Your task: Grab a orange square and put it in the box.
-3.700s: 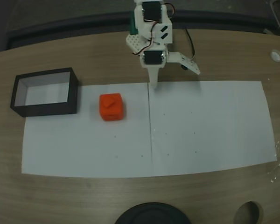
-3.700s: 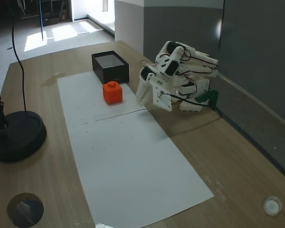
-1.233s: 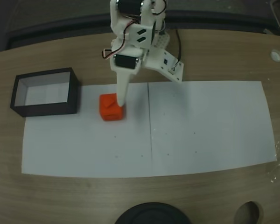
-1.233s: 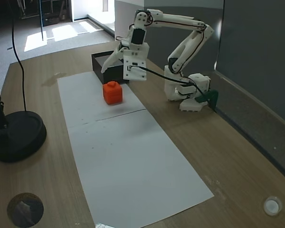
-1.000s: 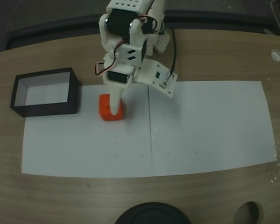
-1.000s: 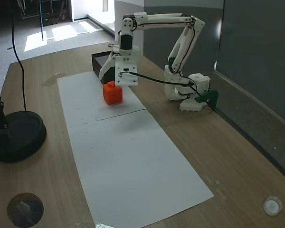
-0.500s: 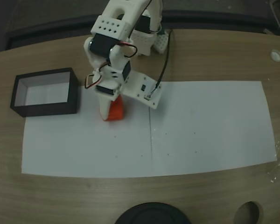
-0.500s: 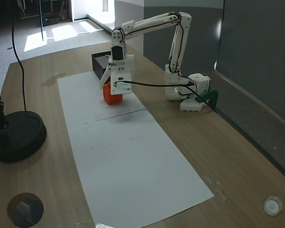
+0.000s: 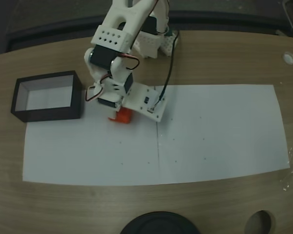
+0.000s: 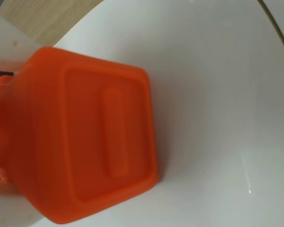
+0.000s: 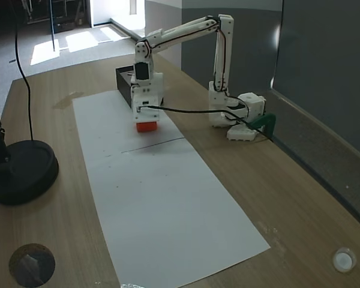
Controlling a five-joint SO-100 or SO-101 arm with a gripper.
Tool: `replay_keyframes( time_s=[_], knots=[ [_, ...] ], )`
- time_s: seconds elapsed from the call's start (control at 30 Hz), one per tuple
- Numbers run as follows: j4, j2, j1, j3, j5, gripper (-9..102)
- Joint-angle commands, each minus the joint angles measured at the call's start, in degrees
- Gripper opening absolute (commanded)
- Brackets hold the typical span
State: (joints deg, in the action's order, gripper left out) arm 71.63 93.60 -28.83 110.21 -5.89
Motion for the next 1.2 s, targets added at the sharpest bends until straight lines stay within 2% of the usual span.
replay_keyframes(
  time_s=[0.0, 0.2, 0.3, 0.37, 0.5, 0.63, 1.17],
  knots=[
    [4.66, 4.83, -1.58, -9.84, -0.09, 9],
    [19.69, 15.29, -7.56, -40.25, -0.35, 9],
    [23.55, 18.19, -14.24, -52.73, -4.57, 9],
    [23.73, 18.63, -20.30, -55.90, -7.82, 9],
    [17.67, 15.91, -31.73, -53.61, -12.22, 9],
    [12.66, 9.32, -36.74, -50.36, -13.36, 9],
    [11.51, -19.34, -34.98, -49.57, -12.92, 9]
  ],
)
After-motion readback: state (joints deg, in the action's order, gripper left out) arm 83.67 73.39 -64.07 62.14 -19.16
